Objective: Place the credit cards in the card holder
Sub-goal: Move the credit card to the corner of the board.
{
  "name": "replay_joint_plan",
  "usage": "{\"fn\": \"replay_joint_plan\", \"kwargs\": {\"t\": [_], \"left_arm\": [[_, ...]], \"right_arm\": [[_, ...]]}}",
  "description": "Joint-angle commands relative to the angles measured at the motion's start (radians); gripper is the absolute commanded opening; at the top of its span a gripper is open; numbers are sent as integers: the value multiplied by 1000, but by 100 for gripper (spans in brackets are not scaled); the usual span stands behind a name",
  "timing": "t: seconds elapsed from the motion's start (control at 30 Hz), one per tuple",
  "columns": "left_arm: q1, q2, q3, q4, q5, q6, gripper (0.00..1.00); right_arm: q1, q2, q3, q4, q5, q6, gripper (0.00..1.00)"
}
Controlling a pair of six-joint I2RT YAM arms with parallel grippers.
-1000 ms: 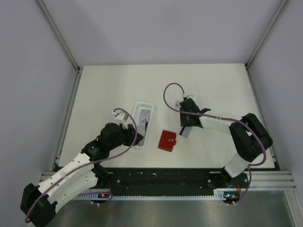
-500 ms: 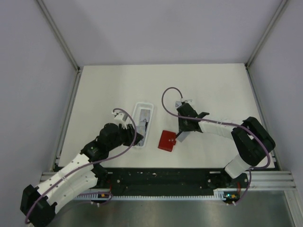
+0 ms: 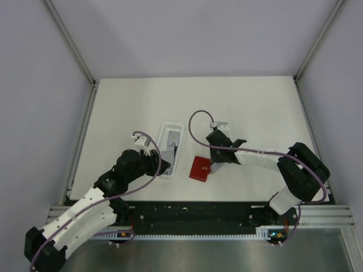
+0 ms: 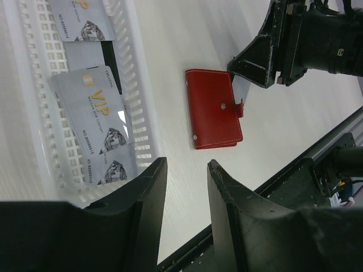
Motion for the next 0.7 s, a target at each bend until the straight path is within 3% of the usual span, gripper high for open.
{"fn": "replay_joint_plan", "kwargs": {"t": [0.0,0.67], "left_arm": [[1,-34,14,10,-26,-1,41],[3,-85,109,-79,-106,31,43]], "right_arm": [[54,52,-86,-154,-91,66,44],[209,38,-112,-240,-82,157,44]]}}
